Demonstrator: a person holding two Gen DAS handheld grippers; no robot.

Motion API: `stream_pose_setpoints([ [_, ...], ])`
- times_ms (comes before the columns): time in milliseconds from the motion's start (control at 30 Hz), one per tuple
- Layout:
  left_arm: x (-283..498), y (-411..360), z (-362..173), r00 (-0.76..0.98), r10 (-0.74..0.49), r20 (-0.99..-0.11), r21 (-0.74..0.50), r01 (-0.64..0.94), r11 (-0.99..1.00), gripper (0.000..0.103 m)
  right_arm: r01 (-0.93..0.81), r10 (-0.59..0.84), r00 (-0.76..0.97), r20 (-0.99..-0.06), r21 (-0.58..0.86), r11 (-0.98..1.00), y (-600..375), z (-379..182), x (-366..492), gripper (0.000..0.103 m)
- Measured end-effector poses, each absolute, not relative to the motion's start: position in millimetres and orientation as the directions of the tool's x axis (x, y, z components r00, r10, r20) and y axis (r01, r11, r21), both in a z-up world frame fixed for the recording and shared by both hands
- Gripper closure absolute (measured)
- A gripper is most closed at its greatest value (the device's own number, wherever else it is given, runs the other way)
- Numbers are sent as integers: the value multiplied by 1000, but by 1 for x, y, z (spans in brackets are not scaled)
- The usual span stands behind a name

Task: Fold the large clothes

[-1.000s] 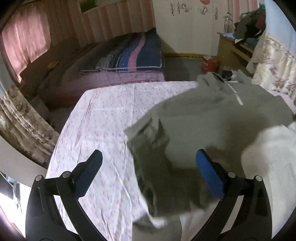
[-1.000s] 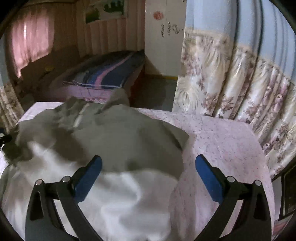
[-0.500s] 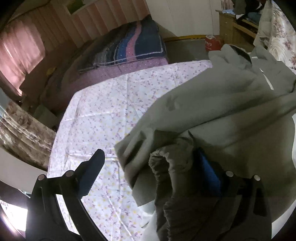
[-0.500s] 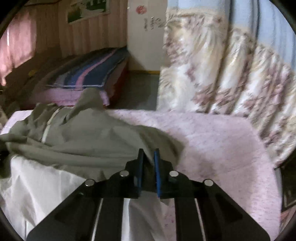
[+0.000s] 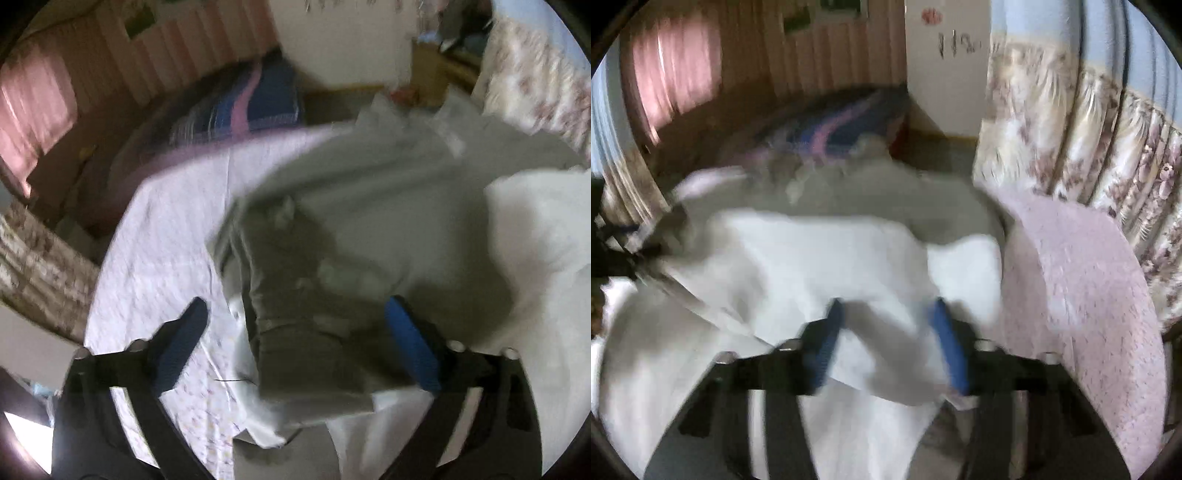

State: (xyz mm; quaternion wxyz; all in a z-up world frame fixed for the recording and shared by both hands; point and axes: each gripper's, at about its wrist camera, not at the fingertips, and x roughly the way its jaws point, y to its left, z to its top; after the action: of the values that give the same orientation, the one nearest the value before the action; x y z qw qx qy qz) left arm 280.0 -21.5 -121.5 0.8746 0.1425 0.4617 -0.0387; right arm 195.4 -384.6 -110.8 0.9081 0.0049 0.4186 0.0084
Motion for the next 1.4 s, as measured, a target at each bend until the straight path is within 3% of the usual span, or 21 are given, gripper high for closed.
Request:
stream_pose_setpoints([
  [100,290,-5,-138,530,10,-848,125,182,975,12,21,-6,625,-781,9,1000,-396,-124,202,81],
  [200,296,-2,-143,537,15,-843,124,169,978,3,52,-14,624,-781,23,998,-410,-132,210,81],
  [400,279,-3,-129,576,67,-815,182,145,973,3,80,3,646,-763,71,994,-417,-114,194,76],
  [467,261,-5,-116,609,93,-788,212,126,969,3,71,36,673,-739,113,991,-418,-100,176,62],
  [500,256,-5,-112,619,97,-780,218,122,968,3,75,35,686,-727,119,990,-417,-92,166,48],
  [533,246,-7,-105,631,97,-770,222,122,967,3,76,39,705,-708,131,988,-417,-81,151,40],
  [567,237,-8,-97,644,90,-760,220,124,968,3,71,51,720,-692,147,987,-418,-74,141,38],
  [700,200,-7,-70,698,67,-712,194,103,976,3,71,59,788,-613,185,980,-415,-43,88,11],
  [733,190,-8,-64,709,60,-703,188,103,977,3,78,48,805,-592,185,980,-414,-38,75,9],
  [1400,61,-21,-26,799,67,-598,180,53,982,3,205,-101,850,-517,148,968,-405,-53,-64,6],
])
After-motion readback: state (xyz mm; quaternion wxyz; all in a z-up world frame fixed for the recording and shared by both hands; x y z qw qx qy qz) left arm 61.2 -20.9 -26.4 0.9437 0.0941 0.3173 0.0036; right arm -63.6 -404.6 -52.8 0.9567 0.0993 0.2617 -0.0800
